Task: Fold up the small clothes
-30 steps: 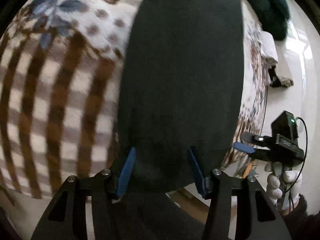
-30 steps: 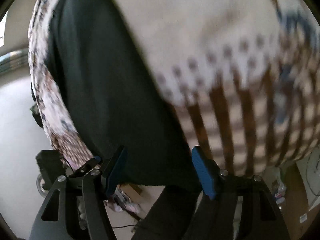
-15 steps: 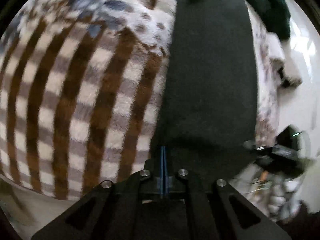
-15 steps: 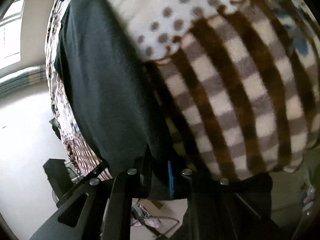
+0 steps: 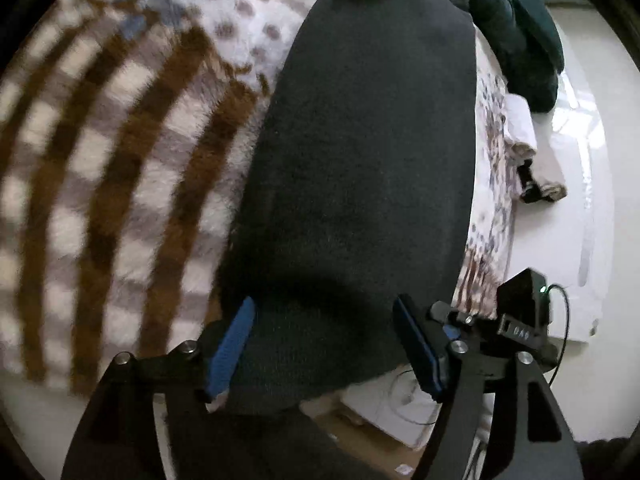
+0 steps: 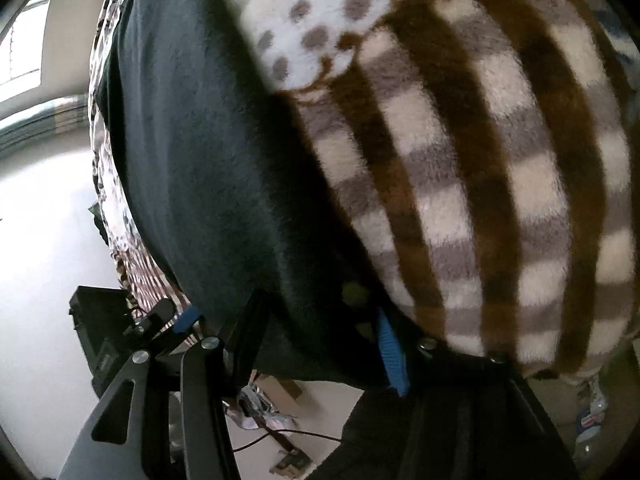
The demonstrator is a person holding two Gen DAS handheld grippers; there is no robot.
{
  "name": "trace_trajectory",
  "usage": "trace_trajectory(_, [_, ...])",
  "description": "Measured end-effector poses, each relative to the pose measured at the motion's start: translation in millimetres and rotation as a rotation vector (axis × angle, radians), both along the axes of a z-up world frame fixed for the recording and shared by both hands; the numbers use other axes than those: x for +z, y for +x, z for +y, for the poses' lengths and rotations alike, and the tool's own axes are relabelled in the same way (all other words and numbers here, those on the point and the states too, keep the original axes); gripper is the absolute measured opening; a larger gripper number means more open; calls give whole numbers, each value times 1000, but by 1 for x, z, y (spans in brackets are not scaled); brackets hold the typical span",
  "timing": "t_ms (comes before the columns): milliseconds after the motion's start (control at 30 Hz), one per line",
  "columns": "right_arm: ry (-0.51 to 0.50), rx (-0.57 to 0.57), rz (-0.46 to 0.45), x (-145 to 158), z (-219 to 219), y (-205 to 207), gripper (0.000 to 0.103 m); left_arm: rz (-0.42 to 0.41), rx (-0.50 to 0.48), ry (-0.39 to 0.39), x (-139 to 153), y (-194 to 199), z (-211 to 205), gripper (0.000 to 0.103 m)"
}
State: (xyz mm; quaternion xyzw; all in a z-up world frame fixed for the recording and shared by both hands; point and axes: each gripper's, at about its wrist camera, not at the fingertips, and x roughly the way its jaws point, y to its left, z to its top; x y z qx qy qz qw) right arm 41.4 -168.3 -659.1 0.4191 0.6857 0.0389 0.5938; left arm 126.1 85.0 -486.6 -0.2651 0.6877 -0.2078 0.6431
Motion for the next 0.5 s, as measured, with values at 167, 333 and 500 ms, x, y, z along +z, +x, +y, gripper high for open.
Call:
trace_trajectory(167, [-21,42,-29,10,-3,0,55,-10,-57,107,-6,-19,13,70])
trace_trajectory(333, [-12,71,-30,-2,-6,3,55,10,-10,42,-30,-18,6,81])
trace_trajectory(500, [2,88,-47,-6,-6,4,55,-37,27,58,-20,-22,-6,77])
